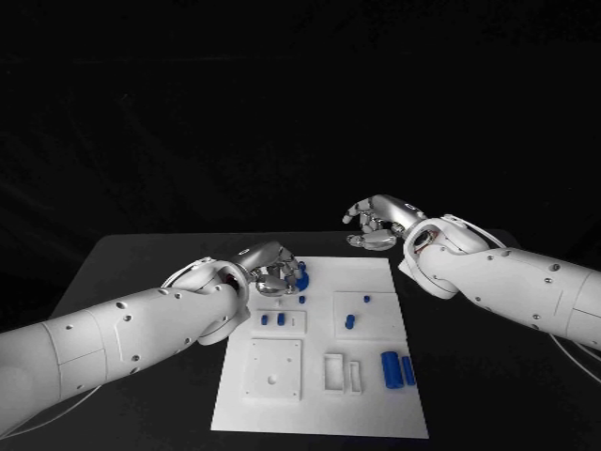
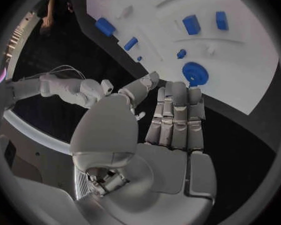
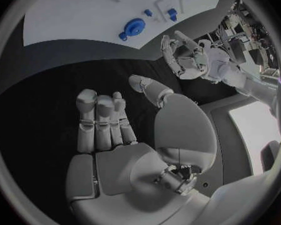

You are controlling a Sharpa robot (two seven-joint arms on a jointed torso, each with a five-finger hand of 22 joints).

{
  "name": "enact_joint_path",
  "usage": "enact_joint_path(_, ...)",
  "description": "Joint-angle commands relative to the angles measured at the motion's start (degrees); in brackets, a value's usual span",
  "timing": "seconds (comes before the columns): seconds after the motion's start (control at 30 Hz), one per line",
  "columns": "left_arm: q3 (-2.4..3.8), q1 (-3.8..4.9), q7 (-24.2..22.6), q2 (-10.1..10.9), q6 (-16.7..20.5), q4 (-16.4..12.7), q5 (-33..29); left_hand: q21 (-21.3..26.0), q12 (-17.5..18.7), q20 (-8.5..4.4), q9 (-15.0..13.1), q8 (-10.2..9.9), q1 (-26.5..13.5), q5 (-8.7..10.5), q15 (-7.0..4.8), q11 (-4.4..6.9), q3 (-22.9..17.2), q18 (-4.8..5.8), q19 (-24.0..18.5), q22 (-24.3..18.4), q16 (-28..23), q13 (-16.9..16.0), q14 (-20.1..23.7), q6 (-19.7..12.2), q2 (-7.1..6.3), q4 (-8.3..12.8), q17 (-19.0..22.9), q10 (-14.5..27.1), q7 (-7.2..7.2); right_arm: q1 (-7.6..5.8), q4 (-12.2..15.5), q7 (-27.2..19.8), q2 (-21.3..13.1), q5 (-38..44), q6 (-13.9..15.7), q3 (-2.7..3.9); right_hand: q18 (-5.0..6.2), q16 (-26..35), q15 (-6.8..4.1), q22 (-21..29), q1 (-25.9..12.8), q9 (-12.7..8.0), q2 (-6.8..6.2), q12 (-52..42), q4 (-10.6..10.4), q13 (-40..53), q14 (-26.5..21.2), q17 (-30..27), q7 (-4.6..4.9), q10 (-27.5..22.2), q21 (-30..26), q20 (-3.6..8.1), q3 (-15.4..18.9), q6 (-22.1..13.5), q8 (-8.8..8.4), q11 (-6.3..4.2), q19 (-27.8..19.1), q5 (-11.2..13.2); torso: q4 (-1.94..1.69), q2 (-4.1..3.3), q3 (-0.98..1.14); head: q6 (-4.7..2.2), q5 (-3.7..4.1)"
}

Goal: Assemble the parts on the task board

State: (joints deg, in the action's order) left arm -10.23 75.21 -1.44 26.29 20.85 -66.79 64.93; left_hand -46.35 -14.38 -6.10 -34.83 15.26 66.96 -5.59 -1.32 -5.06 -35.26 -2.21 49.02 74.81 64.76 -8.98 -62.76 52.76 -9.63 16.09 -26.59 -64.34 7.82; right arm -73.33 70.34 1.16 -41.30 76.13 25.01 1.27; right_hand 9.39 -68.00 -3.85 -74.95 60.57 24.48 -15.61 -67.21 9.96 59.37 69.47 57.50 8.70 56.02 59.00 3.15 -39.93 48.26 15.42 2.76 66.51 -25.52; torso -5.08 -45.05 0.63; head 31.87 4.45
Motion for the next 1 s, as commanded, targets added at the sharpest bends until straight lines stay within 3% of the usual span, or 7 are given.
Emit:
enact_joint_path(0.03, -0.13, 0.09, -0.4, -1.8, -3.2, 2.0, 10.1, -0.5, 1.0, -0.96, 0.2, -0.2, 0.7, -0.04, 0.13, -0.21, 0.2, -1.25, 0.9, 0.3, 0.7, 0.3, -0.8, -0.1, 0.02, 0.0, -0.4, 0.6, -0.09, 0.02, -0.1, -0.6, 0.3, 0.1, -0.4, 0.02, 5.61, 0.4, 0.3, -0.9, -0.1, -0.1, 0.1, 0.1, 0.2, -0.1, -0.3, -0.1, 0.52, -0.4, -0.2, 0.03, -0.1, 0.0, 0.11, -0.03, -0.1, -0.1, 0.01, -0.02, 0.05, -0.04, -0.11)
enact_joint_path(0.17, -0.86, 0.07, -0.2, -3.8, -3.4, 4.5, 13.2, -0.8, 2.2, -0.76, 0.5, -0.2, 0.9, -0.13, 0.28, -0.38, 0.2, -1.79, 1.5, 0.7, 1.1, 0.6, -1.1, 0.3, -0.07, -0.1, -0.7, 0.7, -0.14, 0.02, -0.1, -0.6, 0.5, 0.1, -0.3, 0.02, 5.61, 0.4, 0.3, -0.9, -0.1, -0.1, 0.11, 0.1, 0.2, -0.1, -0.3, -0.1, 0.52, -0.4, -0.2, 0.03, -0.1, 0.0, 0.11, -0.03, -0.1, -0.1, 0.05, -0.11, 0.04, -0.06, -0.11)
enact_joint_path(0.33, -2.58, 0.01, 0.0, -5.6, -3.7, 7.2, 15.4, -1.0, 3.6, -0.52, 0.9, -0.4, 1.3, -0.53, 0.52, -0.65, 0.0, -2.16, 1.8, 0.9, 1.5, 0.9, -1.3, 0.5, -0.19, -0.1, -1.0, 1.1, 0.01, 0.02, -0.2, -0.7, 0.8, 0.2, -0.3, 0.03, 5.61, 0.4, 0.3, -0.9, -0.1, -0.1, 0.12, 0.1, 0.2, -0.1, -0.3, -0.1, 0.52, -0.4, -0.2, 0.02, -0.1, 0.0, 0.1, -0.03, -0.1, -0.1, 0.09, -0.09, 0.0, 0.08, 0.0)
enact_joint_path(0.43, -3.19, -0.08, 0.1, -6.4, -3.6, 8.3, 16.3, -1.3, 4.7, -0.31, 1.3, -0.8, 1.5, -0.61, 0.76, -0.9, -0.1, -2.47, 2.2, 1.1, 1.9, 1.4, -1.6, 0.0, -0.25, -0.2, -1.2, 1.9, 0.03, 0.02, -0.2, -0.7, 0.9, 0.2, -0.3, 0.03, 5.61, 0.4, 0.3, -0.9, -0.1, -0.1, 0.13, 0.1, 0.2, -0.1, -0.3, -0.1, 0.53, -0.4, -0.2, 0.02, -0.1, 0.0, 0.1, -0.02, -0.1, -0.1, 0.19, -0.17, 0.01, 0.1, 0.01)
enact_joint_path(0.7, -3.38, -0.86, -0.8, -8.0, -2.4, 11.6, 17.1, -2.0, 7.8, 0.27, 2.3, -1.4, 1.9, -0.81, 1.31, -1.49, -0.3, -3.35, 2.9, 1.3, 3.4, 3.0, -2.1, -0.5, -0.66, -0.5, -2.0, 4.2, 0.0, 0.01, 0.0, -0.7, 1.0, 0.2, -0.3, 0.03, 5.61, 0.4, 0.31, -0.9, -0.1, -0.1, 0.14, 0.1, 0.2, -0.1, -0.3, -0.1, 0.53, -0.4, -0.2, 0.0, -0.1, 0.0, 0.1, -0.02, -0.1, -0.1, 0.58, -0.53, 0.07, -0.02, -0.06)
enact_joint_path(1.0, -3.37, -1.06, -1.8, -8.8, -1.7, 12.8, 16.5, -2.5, 8.9, 0.14, 3.1, -2.0, 2.1, -0.8, 0.94, -1.09, -0.4, -3.67, 3.4, 1.3, 4.2, 3.8, -2.7, -1.4, -0.61, -0.7, -2.3, 4.4, -0.64, 0.0, 0.2, -0.6, 1.0, 0.3, -0.4, 0.04, 5.61, 0.4, 0.31, -0.9, -0.1, -0.1, 0.15, 0.1, 0.2, -0.2, -0.3, -0.1, 0.53, -0.4, -0.2, -0.01, -0.1, 0.0, 0.11, -0.02, -0.1, -0.1, 0.47, -0.4, 0.08, 0.14, 0.22)
